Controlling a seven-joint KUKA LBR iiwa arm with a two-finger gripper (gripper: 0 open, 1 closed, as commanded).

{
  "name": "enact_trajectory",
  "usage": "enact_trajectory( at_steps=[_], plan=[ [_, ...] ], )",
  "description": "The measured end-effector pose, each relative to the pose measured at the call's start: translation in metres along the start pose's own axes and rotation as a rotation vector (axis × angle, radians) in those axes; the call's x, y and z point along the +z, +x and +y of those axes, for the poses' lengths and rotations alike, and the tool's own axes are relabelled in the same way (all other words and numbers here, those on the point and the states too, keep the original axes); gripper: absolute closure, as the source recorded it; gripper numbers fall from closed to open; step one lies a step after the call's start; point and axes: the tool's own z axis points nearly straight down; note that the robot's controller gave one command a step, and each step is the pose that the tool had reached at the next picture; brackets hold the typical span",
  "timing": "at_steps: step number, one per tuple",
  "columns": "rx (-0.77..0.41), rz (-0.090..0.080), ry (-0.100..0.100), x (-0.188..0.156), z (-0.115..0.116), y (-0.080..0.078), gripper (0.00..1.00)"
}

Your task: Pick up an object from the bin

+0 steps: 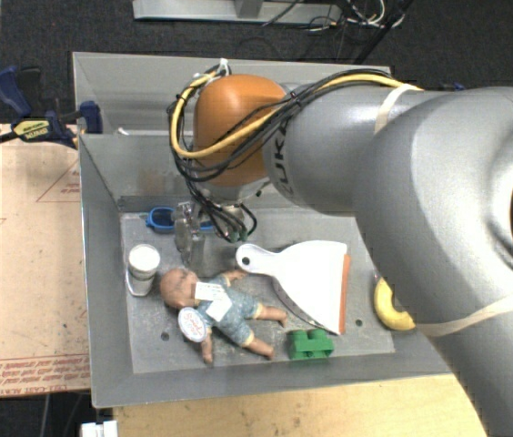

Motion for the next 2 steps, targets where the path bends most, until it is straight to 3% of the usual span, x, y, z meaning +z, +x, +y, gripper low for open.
enact_trajectory(
  at_steps=[1, 2],
  plan=[
    [-0.005, 0.000, -0.001, 0.000, -0.002, 0.001, 1.00],
    [-0.055, -0.004, 0.000, 0.000, 0.019, -0.008, 1.00]
  ],
)
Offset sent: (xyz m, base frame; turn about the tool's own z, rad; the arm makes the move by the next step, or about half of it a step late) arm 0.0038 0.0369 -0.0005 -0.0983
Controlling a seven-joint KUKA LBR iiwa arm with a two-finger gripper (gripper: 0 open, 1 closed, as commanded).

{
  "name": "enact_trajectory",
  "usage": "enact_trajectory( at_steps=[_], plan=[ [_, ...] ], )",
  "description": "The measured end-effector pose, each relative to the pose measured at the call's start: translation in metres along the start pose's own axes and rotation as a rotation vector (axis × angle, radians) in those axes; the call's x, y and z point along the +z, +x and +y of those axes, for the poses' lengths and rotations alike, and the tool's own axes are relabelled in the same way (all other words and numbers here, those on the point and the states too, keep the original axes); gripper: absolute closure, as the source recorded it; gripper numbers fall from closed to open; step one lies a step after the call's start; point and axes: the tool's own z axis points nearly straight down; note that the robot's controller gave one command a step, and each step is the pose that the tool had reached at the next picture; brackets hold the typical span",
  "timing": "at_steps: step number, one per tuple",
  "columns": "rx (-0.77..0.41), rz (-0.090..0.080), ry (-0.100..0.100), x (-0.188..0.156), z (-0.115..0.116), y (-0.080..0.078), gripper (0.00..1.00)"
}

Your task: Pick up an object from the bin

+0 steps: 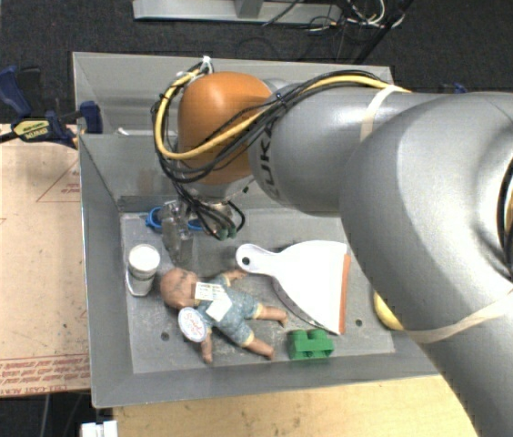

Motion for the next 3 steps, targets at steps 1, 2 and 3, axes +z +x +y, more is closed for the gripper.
enact_trajectory(
  at_steps=[1, 2, 3],
  plan=[
    [-0.033, 0.000, -0.003, -0.001, 0.007, -0.002, 1.00],
    [-0.060, -0.005, -0.001, -0.001, -0.027, 0.033, 0.00],
    [-0.060, -0.005, -0.001, -0.001, -0.027, 0.033, 0.00]
  ],
)
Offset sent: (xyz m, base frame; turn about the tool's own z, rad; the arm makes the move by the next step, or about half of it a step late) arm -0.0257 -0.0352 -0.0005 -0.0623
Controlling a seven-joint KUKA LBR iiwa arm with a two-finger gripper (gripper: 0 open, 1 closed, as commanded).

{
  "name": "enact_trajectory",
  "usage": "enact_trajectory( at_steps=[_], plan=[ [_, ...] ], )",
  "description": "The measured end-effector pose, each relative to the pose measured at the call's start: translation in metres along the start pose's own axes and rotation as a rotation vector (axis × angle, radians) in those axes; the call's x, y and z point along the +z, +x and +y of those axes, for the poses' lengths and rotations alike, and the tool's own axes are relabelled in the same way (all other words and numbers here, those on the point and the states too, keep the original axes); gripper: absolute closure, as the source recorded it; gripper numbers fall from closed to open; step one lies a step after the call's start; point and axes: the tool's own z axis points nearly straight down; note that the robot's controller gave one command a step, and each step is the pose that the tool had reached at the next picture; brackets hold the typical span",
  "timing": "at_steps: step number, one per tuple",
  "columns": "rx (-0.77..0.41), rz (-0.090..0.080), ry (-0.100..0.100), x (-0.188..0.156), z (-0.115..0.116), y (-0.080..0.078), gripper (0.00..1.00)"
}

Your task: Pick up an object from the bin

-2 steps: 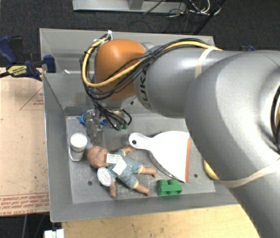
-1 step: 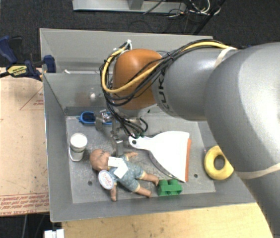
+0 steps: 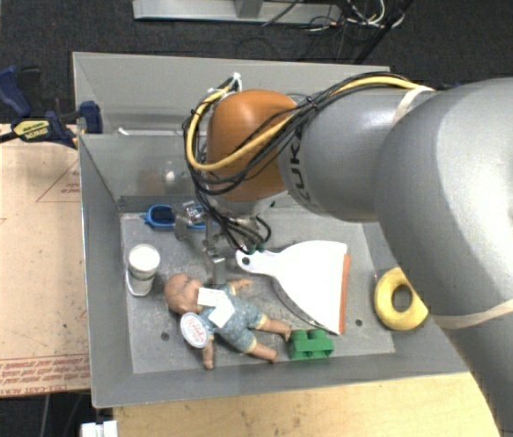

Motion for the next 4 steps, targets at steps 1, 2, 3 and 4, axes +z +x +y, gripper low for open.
enact_trajectory(
  at_steps=[1, 2, 3, 4],
  plan=[
    [-0.040, -0.001, 0.000, -0.009, -0.009, 0.010, 0.00],
    [0.014, 0.005, -0.002, -0.056, -0.028, 0.038, 0.00],
    [-0.025, -0.004, 0.000, -0.091, -0.013, 0.068, 0.00],
    [-0.295, -0.006, -0.001, -0.058, -0.011, 0.073, 0.00]
  ],
)
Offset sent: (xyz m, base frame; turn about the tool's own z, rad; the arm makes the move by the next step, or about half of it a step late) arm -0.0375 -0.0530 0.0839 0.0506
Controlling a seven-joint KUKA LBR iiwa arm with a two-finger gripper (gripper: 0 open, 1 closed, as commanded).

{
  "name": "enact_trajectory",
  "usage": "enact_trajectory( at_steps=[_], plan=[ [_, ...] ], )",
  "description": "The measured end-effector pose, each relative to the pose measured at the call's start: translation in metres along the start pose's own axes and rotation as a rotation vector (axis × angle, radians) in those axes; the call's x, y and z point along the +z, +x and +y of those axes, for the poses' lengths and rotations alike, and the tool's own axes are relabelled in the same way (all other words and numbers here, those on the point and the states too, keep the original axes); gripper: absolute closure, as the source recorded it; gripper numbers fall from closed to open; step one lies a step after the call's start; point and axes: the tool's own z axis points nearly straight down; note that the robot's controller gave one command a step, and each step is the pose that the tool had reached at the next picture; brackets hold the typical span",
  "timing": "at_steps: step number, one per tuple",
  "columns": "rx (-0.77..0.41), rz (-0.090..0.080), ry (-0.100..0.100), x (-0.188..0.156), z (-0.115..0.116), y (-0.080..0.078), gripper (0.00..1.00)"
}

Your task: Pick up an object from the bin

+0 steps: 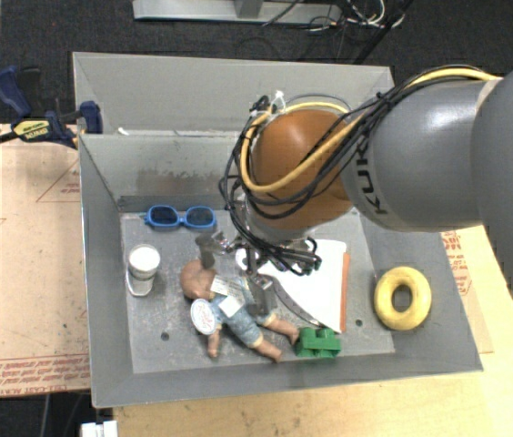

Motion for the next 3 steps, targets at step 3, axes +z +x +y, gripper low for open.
enact_trajectory(
  at_steps=[3],
  plan=[
    [-0.457, -0.065, 0.029, 0.0425, 0.0094, -0.0244, 1.00]
  ],
)
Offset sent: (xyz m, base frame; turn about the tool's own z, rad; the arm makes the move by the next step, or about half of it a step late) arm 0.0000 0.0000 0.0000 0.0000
